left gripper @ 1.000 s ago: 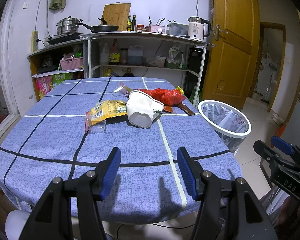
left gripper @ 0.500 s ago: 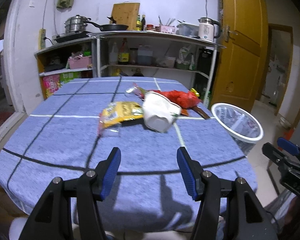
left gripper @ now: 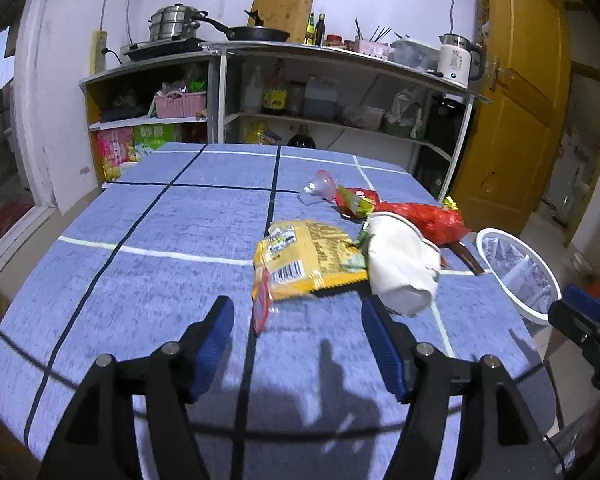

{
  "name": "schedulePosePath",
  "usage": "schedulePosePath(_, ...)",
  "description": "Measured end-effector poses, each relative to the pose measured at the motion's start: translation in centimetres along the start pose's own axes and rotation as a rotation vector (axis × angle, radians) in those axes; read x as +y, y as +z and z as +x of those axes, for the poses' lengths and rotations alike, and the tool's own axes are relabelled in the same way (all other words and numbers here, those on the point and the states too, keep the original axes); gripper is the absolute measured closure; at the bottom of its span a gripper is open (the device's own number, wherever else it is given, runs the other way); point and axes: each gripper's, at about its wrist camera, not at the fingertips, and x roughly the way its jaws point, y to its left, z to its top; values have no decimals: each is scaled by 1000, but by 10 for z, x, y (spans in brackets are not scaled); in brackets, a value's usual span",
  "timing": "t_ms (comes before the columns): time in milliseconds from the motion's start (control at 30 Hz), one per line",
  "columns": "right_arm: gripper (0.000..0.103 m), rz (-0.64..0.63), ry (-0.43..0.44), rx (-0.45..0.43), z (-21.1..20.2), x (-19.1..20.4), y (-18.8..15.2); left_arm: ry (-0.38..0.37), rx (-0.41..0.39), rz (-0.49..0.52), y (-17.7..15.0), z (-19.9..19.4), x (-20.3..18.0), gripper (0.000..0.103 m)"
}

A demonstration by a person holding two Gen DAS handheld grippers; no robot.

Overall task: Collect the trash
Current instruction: 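Grasp the clear plastic cup with the left tool while the right tool grasps the white paper cup, then carry both cups over the white trash bin and open both tools to drop them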

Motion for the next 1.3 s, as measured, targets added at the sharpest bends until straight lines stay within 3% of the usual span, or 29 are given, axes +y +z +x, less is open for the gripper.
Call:
schedulePosePath(233,30,38,97,74,41,8,20,-1,79,-6,7,33,6,32)
schedulePosePath(367,30,72,120,106,62,7,29,27,91,-1,7,41,5,32)
schedulePosePath(567,30,135,158,179,94,2,34,10,150,-3,3,57,6,33)
schedulePosePath(600,30,158,170,194,98,-1,34,7,153,-12,4,59,7,34)
schedulePosePath(700,30,251,203,251,117,-13,34,11,188,-27,4,66,11,51)
schedulePosePath(933,30,347,223,344,152,-23,35,8,161,-16,5,61,10,52)
schedulePosePath(1133,31,374,229,359,161,-21,42,0,135,-19,5,54,13,52)
schedulePosePath(1200,50,368,259,358,163,-18,42,-8,124,-22,5,50,14,52)
schedulePosePath(1300,62,339,267,348,162,-10,44,-14,122,-20,2,47,15,52)
